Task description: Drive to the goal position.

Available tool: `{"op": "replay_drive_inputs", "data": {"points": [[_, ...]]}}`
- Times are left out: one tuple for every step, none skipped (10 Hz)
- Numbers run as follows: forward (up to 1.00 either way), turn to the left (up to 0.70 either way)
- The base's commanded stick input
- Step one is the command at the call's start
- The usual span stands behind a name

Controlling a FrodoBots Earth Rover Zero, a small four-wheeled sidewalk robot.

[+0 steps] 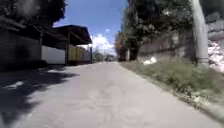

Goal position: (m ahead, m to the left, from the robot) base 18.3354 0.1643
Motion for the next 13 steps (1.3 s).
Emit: {"op": "replay_drive_inputs", "data": {"points": [[1.0, 0.0], [1.0, 0.0], [1.0, 0.0], [1.0, 0.0], [1.0, 0.0], [1.0, 0.0], [1.0, 0.0], [1.0, 0.0], [1.0, 0.0], [1.0, 0.0], [1.0, 0.0], [1.0, 0.0], [1.0, 0.0]]}}
